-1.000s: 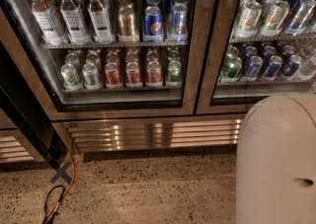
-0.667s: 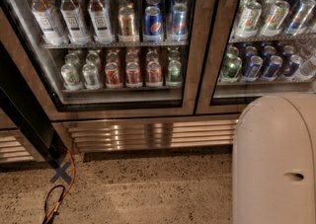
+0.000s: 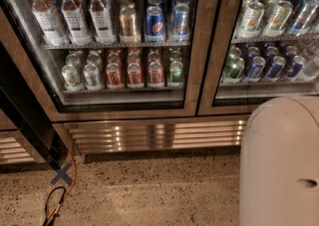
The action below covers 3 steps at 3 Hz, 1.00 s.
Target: Open left fridge door
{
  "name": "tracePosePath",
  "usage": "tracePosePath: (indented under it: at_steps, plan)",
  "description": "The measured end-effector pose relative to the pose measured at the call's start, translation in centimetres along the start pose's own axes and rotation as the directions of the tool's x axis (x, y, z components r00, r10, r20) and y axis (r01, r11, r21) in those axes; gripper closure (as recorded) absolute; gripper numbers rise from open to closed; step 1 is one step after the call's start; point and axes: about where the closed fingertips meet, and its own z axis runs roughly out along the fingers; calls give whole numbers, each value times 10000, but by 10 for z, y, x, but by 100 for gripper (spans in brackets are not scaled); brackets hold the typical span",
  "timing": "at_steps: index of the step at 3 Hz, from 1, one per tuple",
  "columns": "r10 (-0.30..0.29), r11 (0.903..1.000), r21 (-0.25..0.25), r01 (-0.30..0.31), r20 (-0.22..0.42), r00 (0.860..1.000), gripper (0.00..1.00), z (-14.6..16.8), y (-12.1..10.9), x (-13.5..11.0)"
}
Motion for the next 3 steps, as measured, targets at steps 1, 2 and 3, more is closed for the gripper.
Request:
tracePosePath:
  at_steps: [1,2,3]
  plan:
    - [1,10000,1,-1,0,10000,100,0,-1,1]
    - [348,9986,396,-351,100,9993,100,-17,-4,2]
    - [350,9986,397,-353,98,9993,100,-17,-4,2]
